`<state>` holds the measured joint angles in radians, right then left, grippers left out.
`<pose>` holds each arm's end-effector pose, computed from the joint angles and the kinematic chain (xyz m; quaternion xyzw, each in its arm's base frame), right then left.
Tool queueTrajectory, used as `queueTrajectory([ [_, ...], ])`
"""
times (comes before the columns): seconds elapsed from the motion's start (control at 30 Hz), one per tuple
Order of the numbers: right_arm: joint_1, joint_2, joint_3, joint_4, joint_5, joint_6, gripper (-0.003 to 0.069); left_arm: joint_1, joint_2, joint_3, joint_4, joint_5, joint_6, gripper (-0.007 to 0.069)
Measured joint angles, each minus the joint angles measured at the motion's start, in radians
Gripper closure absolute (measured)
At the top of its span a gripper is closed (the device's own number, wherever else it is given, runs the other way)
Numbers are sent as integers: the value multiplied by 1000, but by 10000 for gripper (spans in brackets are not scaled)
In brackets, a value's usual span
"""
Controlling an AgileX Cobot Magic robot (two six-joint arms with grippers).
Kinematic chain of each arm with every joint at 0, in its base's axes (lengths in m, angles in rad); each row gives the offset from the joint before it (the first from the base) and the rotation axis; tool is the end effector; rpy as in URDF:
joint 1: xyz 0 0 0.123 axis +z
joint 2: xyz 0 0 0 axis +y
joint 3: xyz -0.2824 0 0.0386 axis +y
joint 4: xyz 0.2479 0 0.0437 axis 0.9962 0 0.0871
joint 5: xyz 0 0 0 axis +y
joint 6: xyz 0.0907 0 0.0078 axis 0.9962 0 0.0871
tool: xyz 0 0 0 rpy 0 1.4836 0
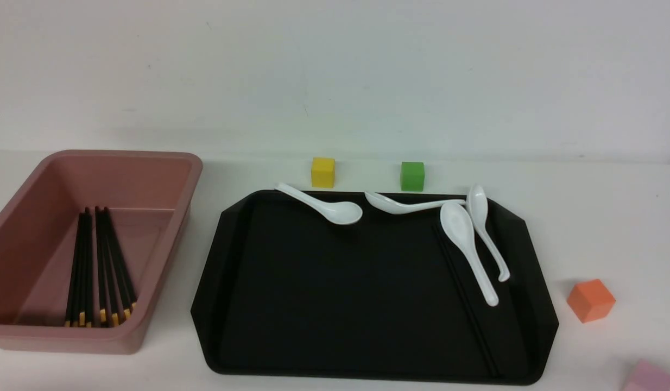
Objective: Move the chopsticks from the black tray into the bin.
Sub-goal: Use the right arm to grab a pair of chopsticks
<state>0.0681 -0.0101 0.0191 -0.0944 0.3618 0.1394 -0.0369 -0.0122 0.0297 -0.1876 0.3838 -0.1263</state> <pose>0.0529 0.0006 0.1748 0.0032 0.7994 0.0225 0.6003 0.0520 -0.0083 0.1699 -0.0856 0.8024 -0.1269 0.5768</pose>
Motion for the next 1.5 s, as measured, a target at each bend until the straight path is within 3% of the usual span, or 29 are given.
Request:
queueTrajectory([
  [0.3,0,0,0,-17,-9,13,432,0,0,0,0,0,0,386],
  [0.37,0,0,4,35,-40,77,430,0,0,0,0,0,0,386],
  [0.5,0,0,5,297,-177,345,426,0,0,0,0,0,0,386],
  [0.53,0,0,5,310,-177,345,426,0,0,0,0,0,0,386],
  [0.57,0,0,5,443,-243,473,423,0,0,0,0,0,0,386],
  [0.83,0,0,5,516,-306,554,421,0,0,0,0,0,0,386],
  [0.97,0,0,5,562,-461,587,422,0,0,0,0,0,0,386],
  [1.07,0,0,-24,543,-540,587,456,0,0,0,0,0,0,386],
  [1.27,0,82,-249,324,-533,454,659,0,0,0,0,0,0,386],
  [1.37,0,191,-407,168,-362,362,670,0,0,0,0,0,0,386],
  [1.5,0,357,-573,27,-1,264,671,0,0,0,0,0,0,386],
])
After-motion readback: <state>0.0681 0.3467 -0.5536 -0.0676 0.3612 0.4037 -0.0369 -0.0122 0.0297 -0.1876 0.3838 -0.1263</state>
